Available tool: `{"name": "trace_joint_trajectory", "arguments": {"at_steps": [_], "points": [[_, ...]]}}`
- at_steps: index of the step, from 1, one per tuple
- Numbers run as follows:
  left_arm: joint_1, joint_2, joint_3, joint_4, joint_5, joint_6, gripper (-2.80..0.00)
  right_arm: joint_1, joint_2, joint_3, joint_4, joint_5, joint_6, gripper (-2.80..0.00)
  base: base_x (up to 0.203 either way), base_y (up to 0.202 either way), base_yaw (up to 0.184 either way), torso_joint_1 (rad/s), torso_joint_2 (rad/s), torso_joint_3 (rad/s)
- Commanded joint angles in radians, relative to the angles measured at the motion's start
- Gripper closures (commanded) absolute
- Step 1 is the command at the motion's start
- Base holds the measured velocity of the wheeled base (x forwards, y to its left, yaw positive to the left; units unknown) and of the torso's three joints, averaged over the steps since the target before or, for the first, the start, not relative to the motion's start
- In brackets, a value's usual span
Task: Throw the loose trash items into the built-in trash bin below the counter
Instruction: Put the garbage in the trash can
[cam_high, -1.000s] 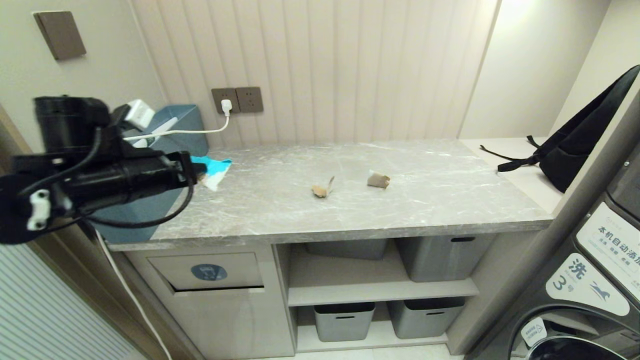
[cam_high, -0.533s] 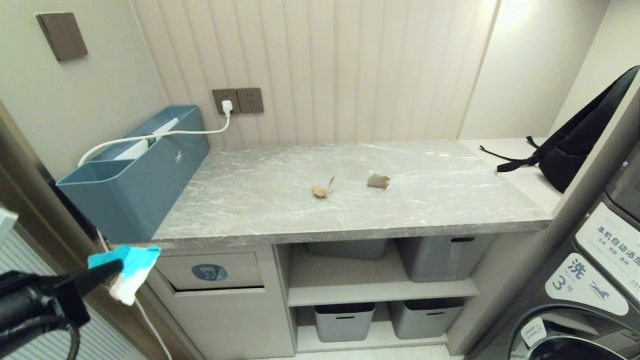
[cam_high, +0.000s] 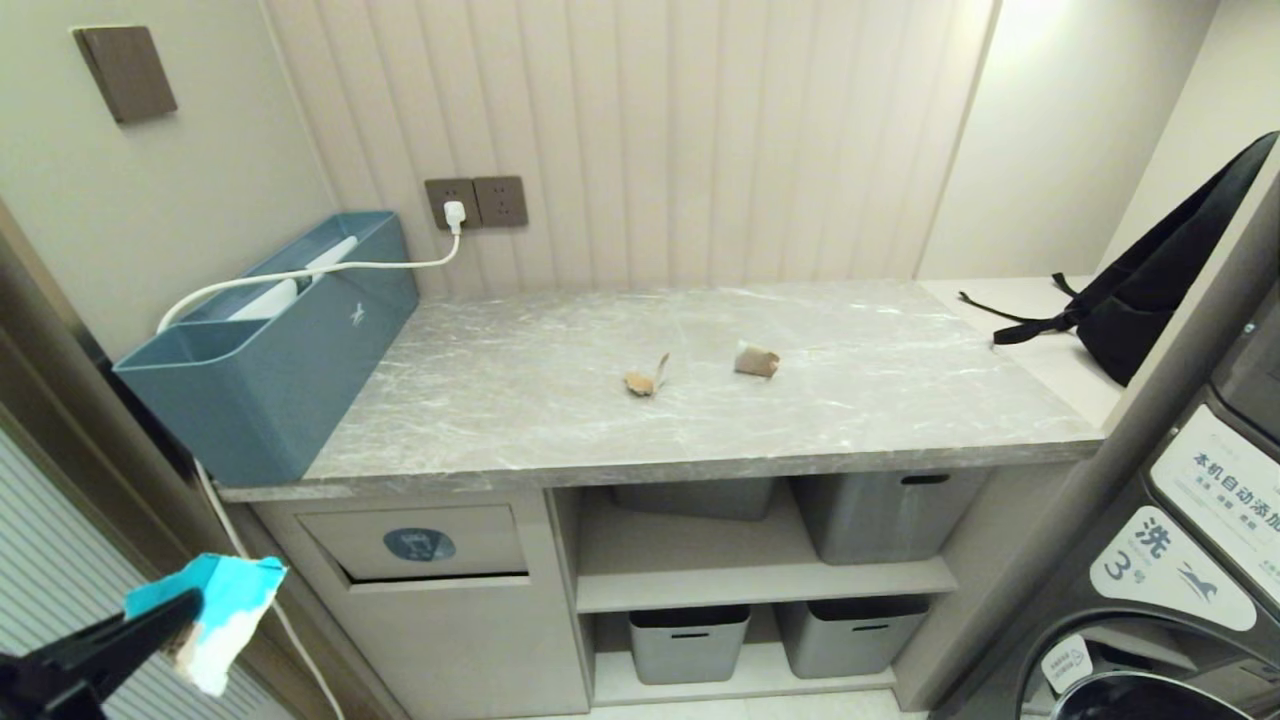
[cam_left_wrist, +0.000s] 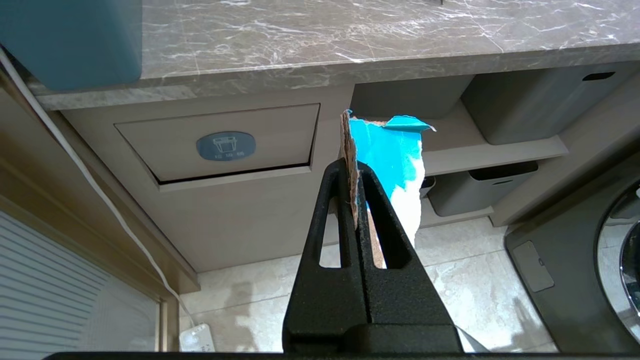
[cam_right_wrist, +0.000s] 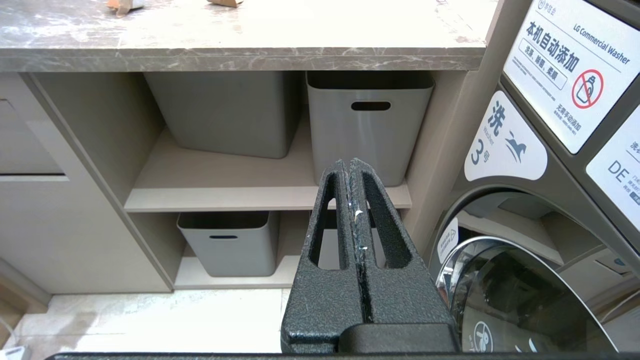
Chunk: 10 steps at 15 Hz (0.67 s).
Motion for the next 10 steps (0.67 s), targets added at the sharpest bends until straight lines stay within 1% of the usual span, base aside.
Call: {"name": "trace_joint_trajectory", "arguments": {"at_steps": [1,3,5,7,10], "points": [[0.0,-0.003,0.0,-0.002,-0.002,0.0,0.0,0.0,0.001,0.0,0.0,0.0,-0.001,0.0,0.0,0.0,0.0,0.0,0.0,0.0],[0.0,0.002,-0.003,-0.002,-0.002,0.0,0.0,0.0,0.001,0.0,0.0,0.0,-0.003,0.0,0.0,0.0,0.0,0.0,0.0,0.0],[0.0,0.015,0.001,0.005,-0.002,-0.006,0.0,0.0,0.001,0.0,0.0,0.0,-0.003,0.0,0.0,0.0,0.0,-0.126,0.28,0.152],[0.0,0.067,-0.007,-0.001,-0.004,-0.008,0.0,0.0,0.001,-0.001,0.0,0.0,-0.003,0.0,0.0,0.0,0.0,-0.174,0.39,0.209],[0.0,0.141,-0.019,-0.004,-0.006,-0.013,0.0,0.0,0.001,-0.001,0.0,0.0,-0.003,0.0,0.0,0.0,0.0,-0.243,0.53,0.281]]}}
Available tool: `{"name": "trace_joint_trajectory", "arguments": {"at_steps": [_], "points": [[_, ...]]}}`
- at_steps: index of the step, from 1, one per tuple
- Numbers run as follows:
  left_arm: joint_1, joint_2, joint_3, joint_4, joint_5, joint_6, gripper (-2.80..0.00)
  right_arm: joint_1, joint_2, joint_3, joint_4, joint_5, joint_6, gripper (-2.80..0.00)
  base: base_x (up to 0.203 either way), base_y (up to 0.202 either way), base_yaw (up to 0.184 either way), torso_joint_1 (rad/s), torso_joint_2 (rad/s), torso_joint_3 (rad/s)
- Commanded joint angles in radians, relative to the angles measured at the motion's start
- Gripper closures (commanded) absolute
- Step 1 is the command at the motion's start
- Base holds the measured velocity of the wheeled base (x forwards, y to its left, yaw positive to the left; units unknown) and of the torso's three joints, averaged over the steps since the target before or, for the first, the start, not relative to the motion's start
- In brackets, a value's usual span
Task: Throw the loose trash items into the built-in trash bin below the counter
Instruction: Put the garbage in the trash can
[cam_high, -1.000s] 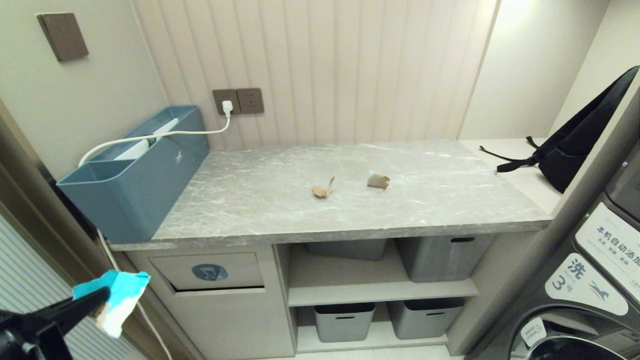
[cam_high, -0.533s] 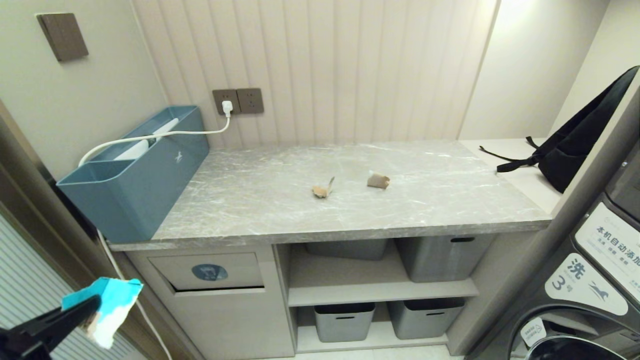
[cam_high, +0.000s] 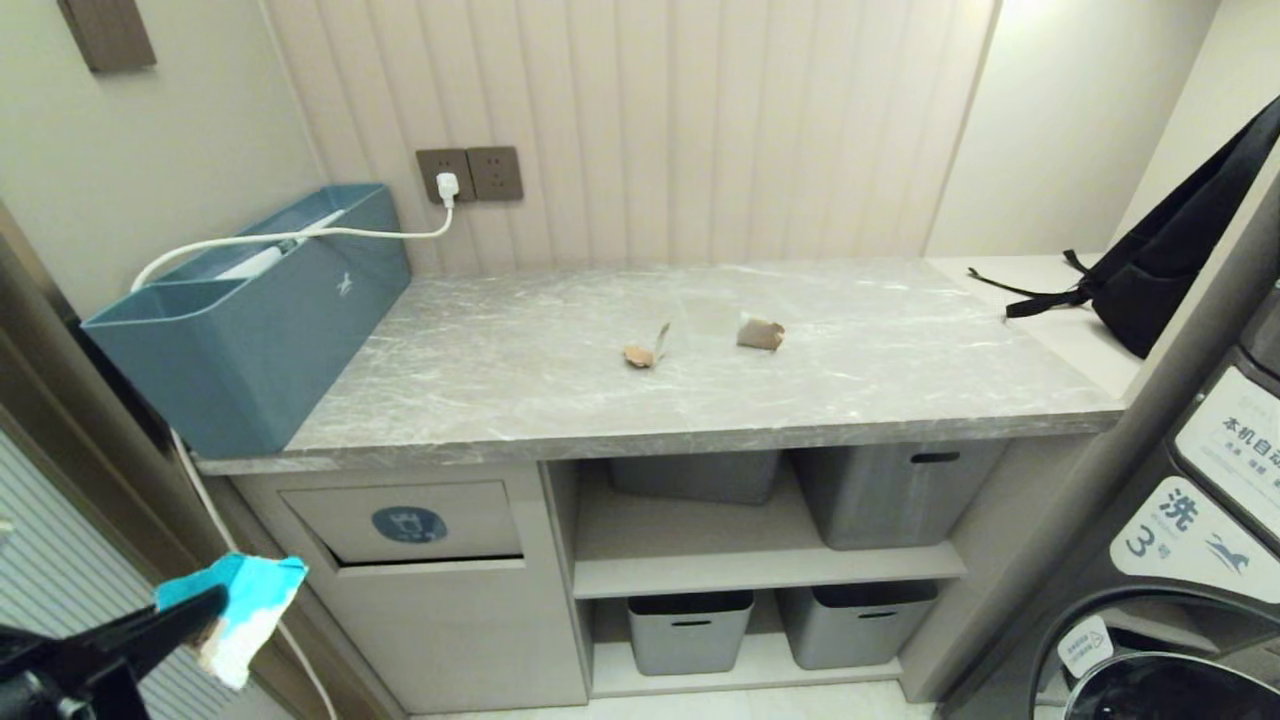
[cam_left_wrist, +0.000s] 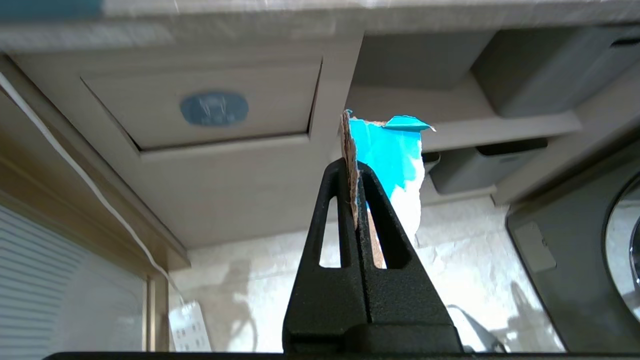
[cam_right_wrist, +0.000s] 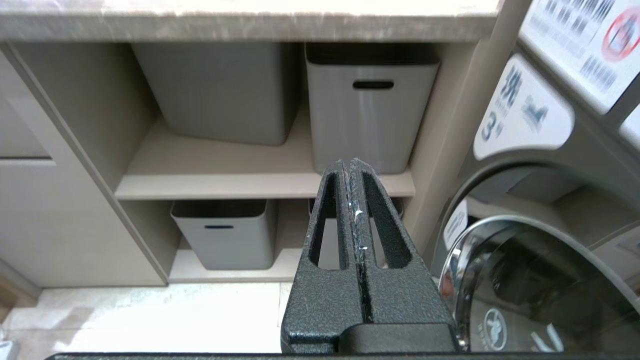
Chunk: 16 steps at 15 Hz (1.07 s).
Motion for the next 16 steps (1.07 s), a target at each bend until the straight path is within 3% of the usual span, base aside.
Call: {"name": "trace_joint_trajectory", "arguments": {"at_steps": [1,5,13,16], "points": [[0.0,0.074,-0.002,-0.002,-0.001,-0.002,0.0,0.0,0.001,0.001,0.0,0.0,0.0,0.0,0.0,0.0,0.0,-0.252,0.55,0.29],[0.0,0.257,-0.044,-0.04,-0.001,-0.039,0.0,0.0,0.001,0.001,0.0,0.0,0.0,0.0,0.0,0.0,0.0,-0.25,0.54,0.293],[-0.003,0.539,-0.024,-0.392,-0.003,-0.036,0.0,0.0,0.001,0.001,0.0,0.0,0.0,0.0,0.0,0.0,0.0,-0.221,0.51,0.286],[-0.003,0.573,-0.017,-0.398,-0.002,-0.031,0.0,0.0,0.001,0.0,0.0,0.0,0.001,0.0,0.0,0.0,0.0,-0.194,0.48,0.285]]}}
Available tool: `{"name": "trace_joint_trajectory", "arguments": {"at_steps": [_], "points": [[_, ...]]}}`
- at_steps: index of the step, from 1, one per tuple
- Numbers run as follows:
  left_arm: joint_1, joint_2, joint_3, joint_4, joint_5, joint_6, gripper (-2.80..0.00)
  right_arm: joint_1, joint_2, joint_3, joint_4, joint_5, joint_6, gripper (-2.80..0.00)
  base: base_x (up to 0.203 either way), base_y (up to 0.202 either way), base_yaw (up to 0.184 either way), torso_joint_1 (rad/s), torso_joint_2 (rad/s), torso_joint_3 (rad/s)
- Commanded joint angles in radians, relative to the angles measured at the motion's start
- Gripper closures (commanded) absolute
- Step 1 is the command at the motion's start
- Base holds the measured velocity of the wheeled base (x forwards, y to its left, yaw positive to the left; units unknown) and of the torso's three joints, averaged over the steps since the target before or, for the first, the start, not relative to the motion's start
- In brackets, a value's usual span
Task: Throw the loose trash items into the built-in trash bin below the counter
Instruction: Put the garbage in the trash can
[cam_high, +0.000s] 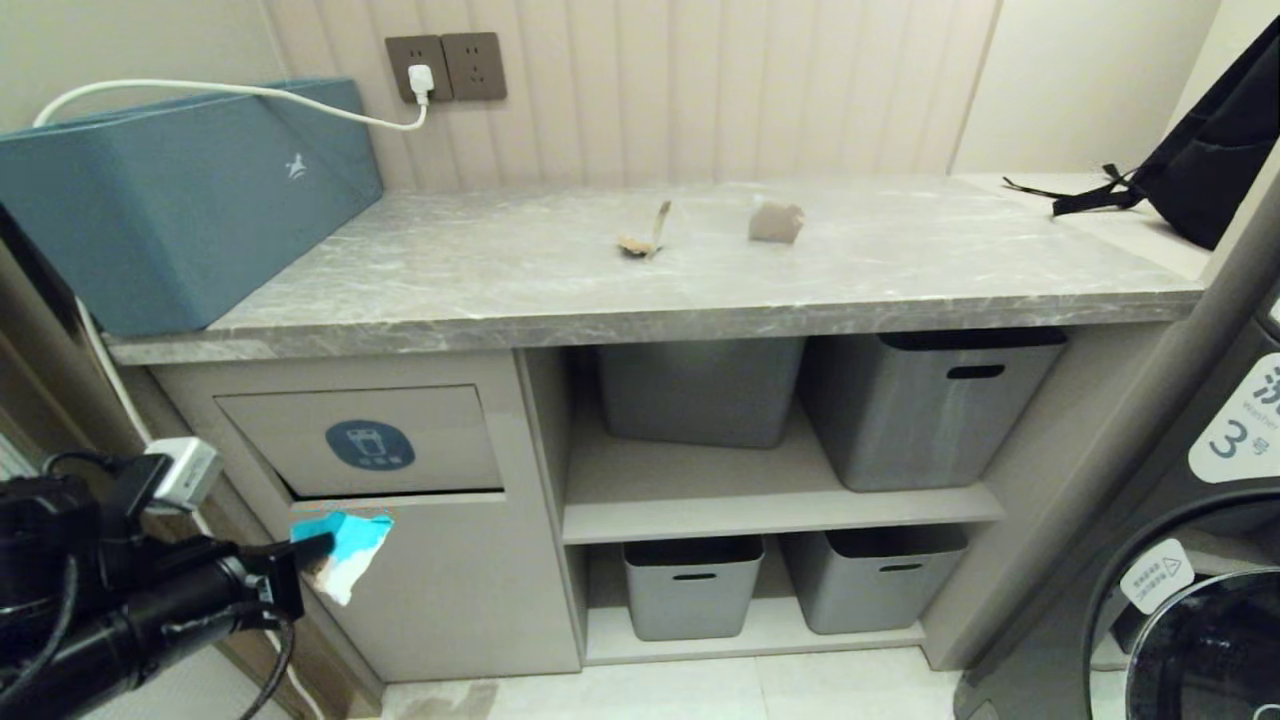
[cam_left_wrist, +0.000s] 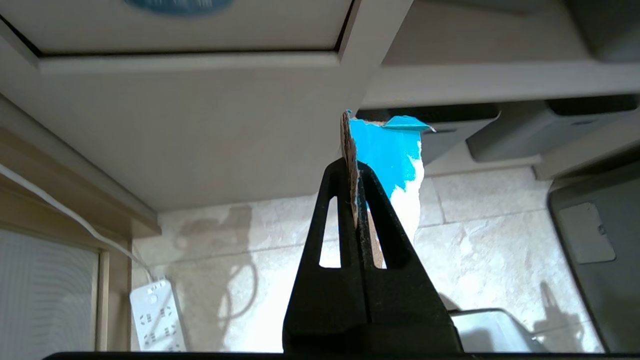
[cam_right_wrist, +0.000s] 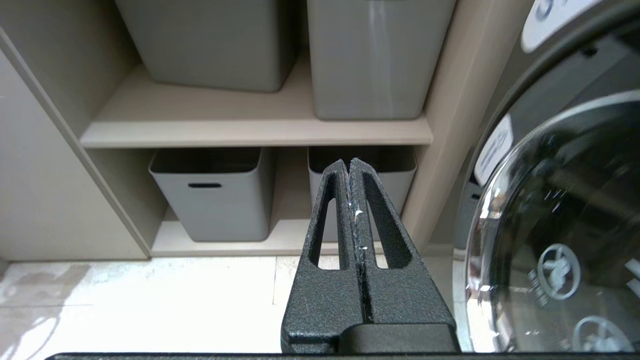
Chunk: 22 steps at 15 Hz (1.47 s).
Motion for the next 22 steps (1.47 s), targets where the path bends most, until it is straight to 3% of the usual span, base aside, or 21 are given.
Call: {"name": "trace_joint_trajectory", "arguments": {"at_steps": [1,5,10,16,19,22], "points": [[0.001,0.051,0.0,-0.009,0.0,0.003,0.0,0.0,0.001,-0.001,0.0,0.0,0.0,0.0,0.0,0.0,0.0,-0.191,0.48,0.286],[0.003,0.127,-0.003,-0.108,-0.002,-0.01,0.0,0.0,0.001,-0.001,0.0,0.0,0.001,0.0,0.0,0.0,0.0,-0.173,0.46,0.292],[0.004,0.176,-0.013,-0.146,-0.01,-0.039,0.0,0.0,0.001,0.0,0.0,0.0,0.001,0.0,0.0,0.0,0.0,-0.139,0.44,0.303],[0.005,0.353,-0.041,-0.445,-0.01,-0.082,0.0,0.0,0.001,0.0,0.0,0.0,0.001,0.0,0.0,0.0,0.0,-0.023,0.09,0.066],[0.012,0.474,-0.107,-0.576,-0.011,-0.086,0.0,0.0,0.001,-0.001,0.0,0.0,0.001,0.0,0.0,0.0,0.0,0.0,0.0,0.0],[0.01,0.565,-0.222,-0.623,-0.011,-0.107,0.0,0.0,0.001,0.0,0.0,0.0,0.001,0.0,0.0,0.0,0.0,0.0,0.0,0.0]]}}
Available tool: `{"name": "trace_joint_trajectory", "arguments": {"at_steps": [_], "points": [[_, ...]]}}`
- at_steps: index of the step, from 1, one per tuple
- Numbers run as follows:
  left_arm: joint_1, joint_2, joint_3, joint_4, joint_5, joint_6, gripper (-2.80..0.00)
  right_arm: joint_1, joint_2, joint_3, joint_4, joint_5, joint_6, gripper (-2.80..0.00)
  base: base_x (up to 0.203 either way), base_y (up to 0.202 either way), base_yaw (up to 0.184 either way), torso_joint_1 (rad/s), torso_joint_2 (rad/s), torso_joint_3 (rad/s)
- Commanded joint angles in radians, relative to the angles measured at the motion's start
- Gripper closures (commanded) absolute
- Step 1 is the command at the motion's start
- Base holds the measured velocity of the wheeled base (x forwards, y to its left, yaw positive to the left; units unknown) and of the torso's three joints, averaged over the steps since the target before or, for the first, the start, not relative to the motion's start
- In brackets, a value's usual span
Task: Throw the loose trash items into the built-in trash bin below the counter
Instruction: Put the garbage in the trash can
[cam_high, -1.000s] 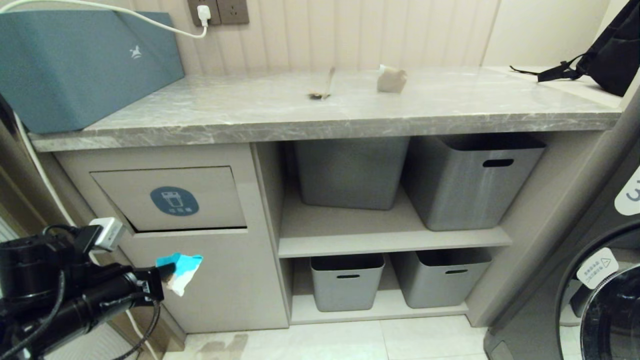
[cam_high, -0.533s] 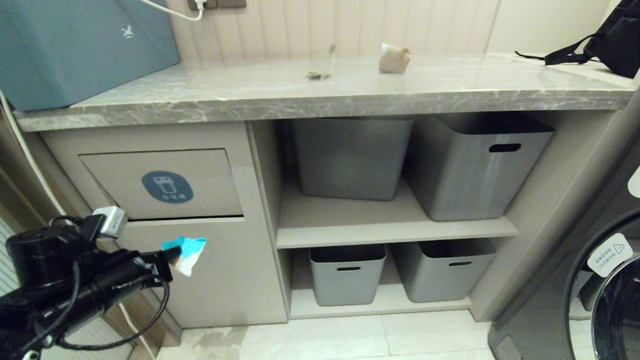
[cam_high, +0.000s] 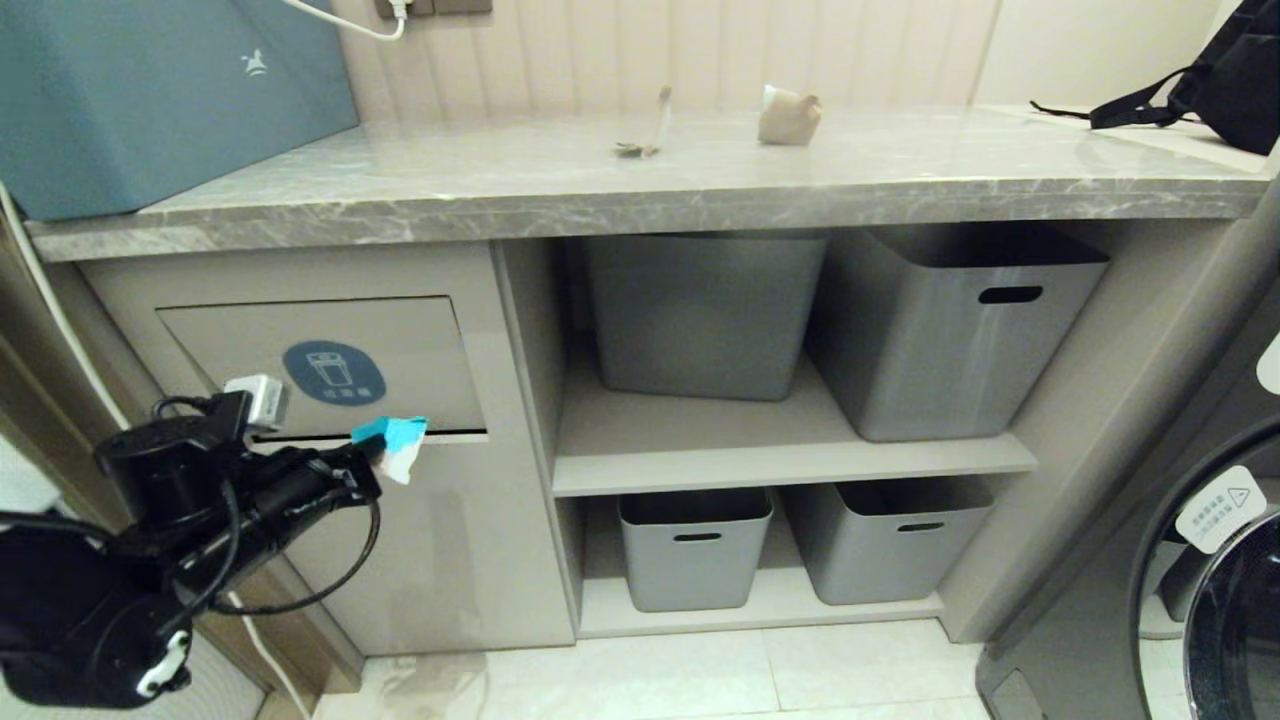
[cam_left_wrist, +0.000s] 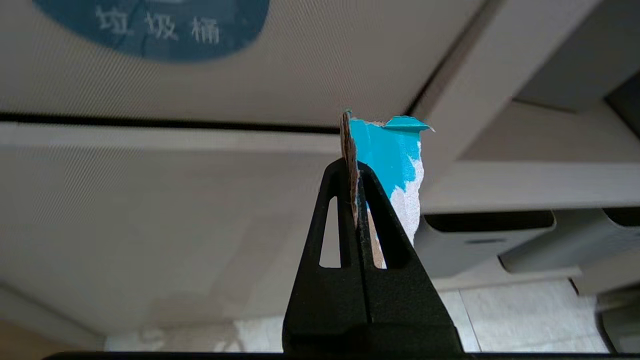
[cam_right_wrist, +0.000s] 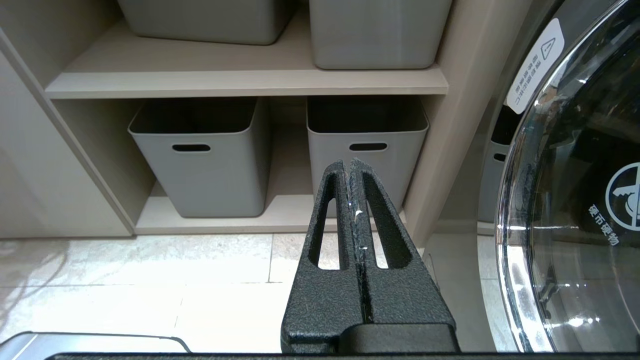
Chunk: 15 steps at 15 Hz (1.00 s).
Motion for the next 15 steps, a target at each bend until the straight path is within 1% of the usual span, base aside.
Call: {"name": "trace_joint_trajectory", "arguments": {"at_steps": [1,3,10,13,15], "points": [[-0.006,0.08,-0.067,-0.012,-0.001,-0.003,0.0,0.0,0.001,0.0,0.0,0.001,-0.001,0.0,0.0,0.0,0.0,0.0,0.0,0.0],[-0.008,0.137,-0.13,-0.02,-0.001,-0.005,0.0,0.0,0.001,0.0,0.0,0.001,0.0,0.0,0.0,0.0,0.0,0.0,0.0,0.0],[-0.003,0.325,-0.409,-0.022,-0.001,-0.026,0.0,0.0,0.001,-0.001,0.0,0.001,0.0,0.0,0.0,0.0,0.0,0.0,0.0,0.0],[-0.001,0.368,-0.478,-0.025,-0.002,-0.03,0.0,0.0,0.001,0.0,0.0,0.001,0.0,0.0,0.0,0.0,0.0,0.0,0.0,0.0],[0.0,0.379,-0.499,-0.025,-0.003,-0.049,0.0,0.0,0.001,0.0,0.0,0.001,0.0,0.0,0.0,0.0,0.0,0.0,0.0,0.0]]}}
